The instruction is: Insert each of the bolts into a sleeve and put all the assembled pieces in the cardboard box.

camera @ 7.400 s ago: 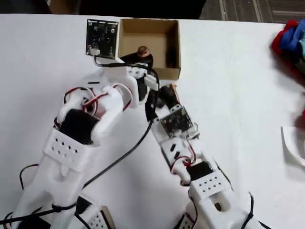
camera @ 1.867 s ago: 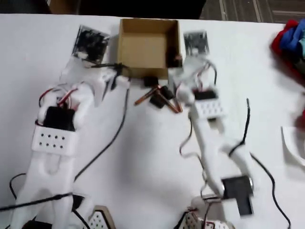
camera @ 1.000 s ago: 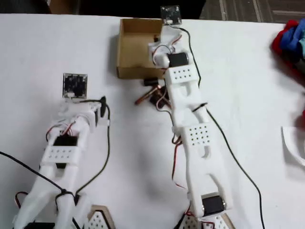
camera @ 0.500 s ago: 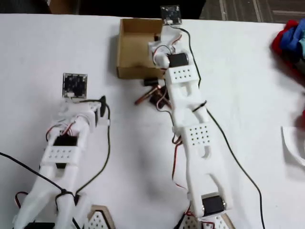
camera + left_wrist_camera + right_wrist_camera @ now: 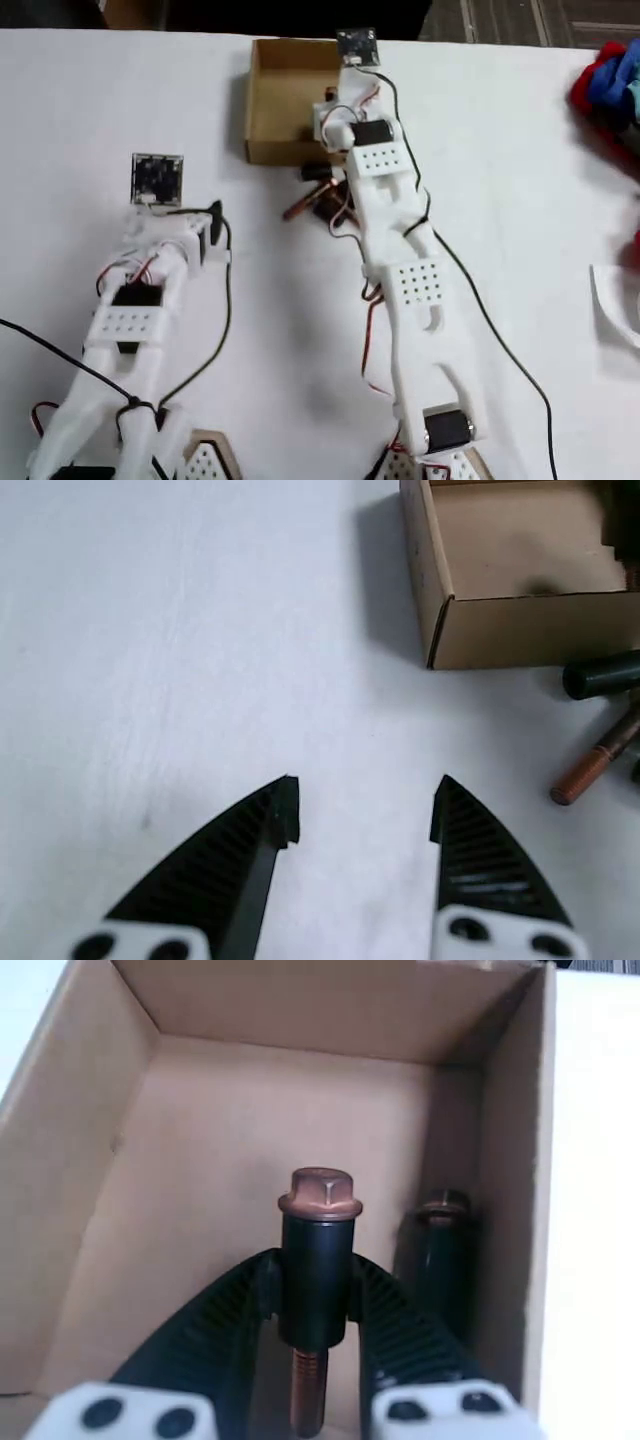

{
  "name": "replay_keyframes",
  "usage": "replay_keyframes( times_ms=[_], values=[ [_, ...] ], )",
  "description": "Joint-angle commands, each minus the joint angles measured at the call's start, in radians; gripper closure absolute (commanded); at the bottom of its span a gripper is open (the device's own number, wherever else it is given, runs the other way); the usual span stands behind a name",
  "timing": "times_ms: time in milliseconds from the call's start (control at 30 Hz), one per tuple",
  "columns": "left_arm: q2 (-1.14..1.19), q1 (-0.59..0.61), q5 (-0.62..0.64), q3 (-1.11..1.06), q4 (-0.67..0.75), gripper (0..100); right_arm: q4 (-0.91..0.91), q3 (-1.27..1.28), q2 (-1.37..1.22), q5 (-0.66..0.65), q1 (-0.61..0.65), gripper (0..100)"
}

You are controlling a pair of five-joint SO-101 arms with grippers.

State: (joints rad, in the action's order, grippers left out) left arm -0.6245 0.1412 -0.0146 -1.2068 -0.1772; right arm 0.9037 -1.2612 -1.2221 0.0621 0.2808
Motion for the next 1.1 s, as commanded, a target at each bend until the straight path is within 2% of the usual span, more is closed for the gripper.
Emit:
replay_keyframes(
  times_ms=[0,100,267,600,733,833,1067],
  values=[
    [-0.021,0.009,0.0,0.004,0.018,77,-0.019,-0.008,0.021,-0.005,-0.012,97.4],
    [-0.021,0.011,-0.002,0.002,0.018,77,-0.012,0.0,0.021,-0.005,-0.012,96.9],
    [-0.021,0.012,-0.002,0.002,0.018,77,-0.002,0.009,0.021,-0.005,-0.012,86.5],
    [-0.021,0.014,-0.002,0.002,0.018,77,0.036,-0.078,0.031,-0.005,-0.047,89.5],
    [-0.021,0.014,-0.002,0.002,0.018,77,0.193,-0.247,0.033,-0.008,-0.058,98.8],
    [-0.021,0.014,-0.002,0.002,0.018,77,0.367,-0.413,0.033,-0.009,-0.059,97.8],
    [-0.021,0.014,-0.002,0.004,0.018,77,0.739,-0.402,0.189,-0.012,-0.036,96.2]
  ],
)
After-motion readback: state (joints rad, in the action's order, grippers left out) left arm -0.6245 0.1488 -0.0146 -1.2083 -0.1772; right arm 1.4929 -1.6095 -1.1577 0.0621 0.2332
